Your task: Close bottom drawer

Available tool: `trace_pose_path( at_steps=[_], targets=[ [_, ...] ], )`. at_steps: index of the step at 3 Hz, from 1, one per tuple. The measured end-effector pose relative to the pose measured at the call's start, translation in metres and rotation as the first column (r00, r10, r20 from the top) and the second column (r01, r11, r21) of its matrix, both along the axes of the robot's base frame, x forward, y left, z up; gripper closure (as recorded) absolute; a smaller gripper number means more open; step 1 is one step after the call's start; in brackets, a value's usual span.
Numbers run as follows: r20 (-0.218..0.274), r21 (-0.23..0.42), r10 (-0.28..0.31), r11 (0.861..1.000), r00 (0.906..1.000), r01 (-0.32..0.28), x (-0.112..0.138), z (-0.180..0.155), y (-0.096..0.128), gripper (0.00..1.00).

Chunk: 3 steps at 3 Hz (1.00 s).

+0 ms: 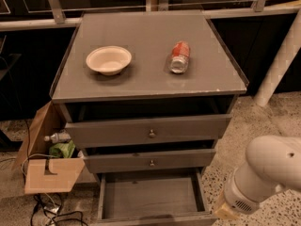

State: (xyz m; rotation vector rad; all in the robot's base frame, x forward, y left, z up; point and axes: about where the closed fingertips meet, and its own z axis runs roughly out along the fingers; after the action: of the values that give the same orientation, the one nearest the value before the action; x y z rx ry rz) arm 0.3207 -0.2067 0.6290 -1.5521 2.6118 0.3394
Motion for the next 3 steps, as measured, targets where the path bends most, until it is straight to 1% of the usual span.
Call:
trace_pose_path(
  at_steps=[1,2,3],
  targets=[
    [-0.079,-0.008,-0.013,1.000,0.9968,0.012,-0.021,-0.064,0.012,1.00],
    [-0.132,-0.016,-0.024,1.000,0.9910,0.022,-0.026,-0.114,0.023,1.00],
    [-0.208,-0.010,-0.038,0.999,0.9775,0.036,-0.033,-0.162,0.034,1.00]
  ],
)
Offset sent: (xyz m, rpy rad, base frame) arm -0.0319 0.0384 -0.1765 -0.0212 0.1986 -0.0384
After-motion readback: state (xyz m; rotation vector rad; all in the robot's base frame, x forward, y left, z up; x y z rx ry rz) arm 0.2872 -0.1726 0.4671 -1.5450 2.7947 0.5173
